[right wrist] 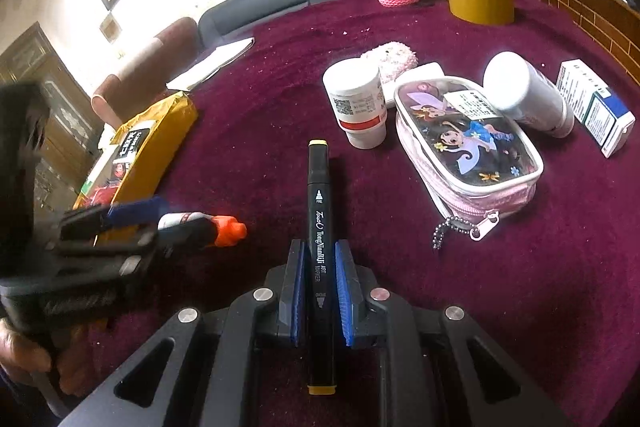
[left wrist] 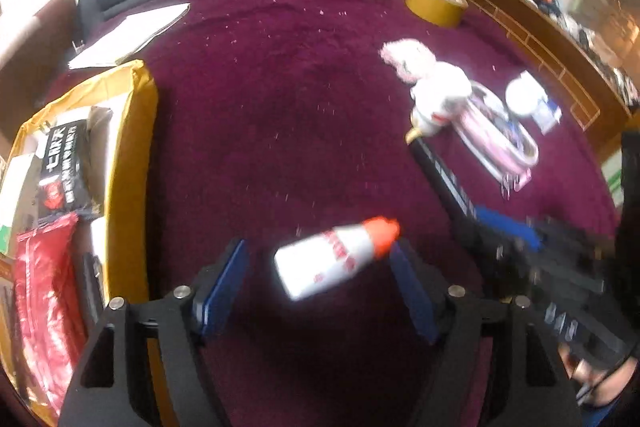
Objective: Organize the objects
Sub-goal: 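Grasp the white orange-capped glue bottle with the left tool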
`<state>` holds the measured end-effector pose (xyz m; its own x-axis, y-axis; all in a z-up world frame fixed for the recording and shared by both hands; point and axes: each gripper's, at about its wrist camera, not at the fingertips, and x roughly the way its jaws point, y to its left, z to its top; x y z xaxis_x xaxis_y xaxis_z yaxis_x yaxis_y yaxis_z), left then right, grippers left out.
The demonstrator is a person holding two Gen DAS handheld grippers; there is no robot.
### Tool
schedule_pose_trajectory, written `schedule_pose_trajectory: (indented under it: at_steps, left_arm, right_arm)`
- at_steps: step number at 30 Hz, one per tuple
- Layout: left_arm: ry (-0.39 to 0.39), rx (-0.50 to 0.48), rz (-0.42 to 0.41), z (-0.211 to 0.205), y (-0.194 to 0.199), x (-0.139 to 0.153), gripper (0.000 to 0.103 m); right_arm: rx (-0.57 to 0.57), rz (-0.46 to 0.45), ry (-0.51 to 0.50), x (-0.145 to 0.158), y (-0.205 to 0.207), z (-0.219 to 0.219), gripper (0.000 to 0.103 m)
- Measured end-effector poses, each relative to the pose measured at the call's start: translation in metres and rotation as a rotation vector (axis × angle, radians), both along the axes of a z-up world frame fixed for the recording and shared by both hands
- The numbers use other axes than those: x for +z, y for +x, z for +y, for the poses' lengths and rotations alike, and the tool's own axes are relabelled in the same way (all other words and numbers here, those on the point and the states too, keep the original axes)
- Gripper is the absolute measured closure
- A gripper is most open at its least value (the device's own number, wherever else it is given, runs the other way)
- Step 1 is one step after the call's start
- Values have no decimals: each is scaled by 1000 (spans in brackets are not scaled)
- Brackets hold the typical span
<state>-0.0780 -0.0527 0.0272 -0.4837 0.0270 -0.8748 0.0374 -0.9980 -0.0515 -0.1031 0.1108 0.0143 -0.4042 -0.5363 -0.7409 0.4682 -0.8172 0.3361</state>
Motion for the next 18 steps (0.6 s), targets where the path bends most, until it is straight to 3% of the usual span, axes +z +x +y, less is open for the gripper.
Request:
schedule_pose_trajectory:
  at_steps: [3,12,14,16,18]
  left_arm:
    - [-17,-50,-6,4,9,0,29]
    - [-245,-225,15,36,-4,-6,29]
    - [-286,-259,-4,41,-1,-11,38]
    - [-270,-284,-5,43,6,-10,69]
    - [-247,-285,-21,43,8,-11,77]
  right_arm:
    - [1,2,4,1,1,0,87]
    - [0,0,-6,1,-1,1,87]
    - [-1,-1,-6,1,-1,1,87]
    - [-1,-1,-6,1,-1,1,87]
    - [-1,-1,-5,1,-1,1,87]
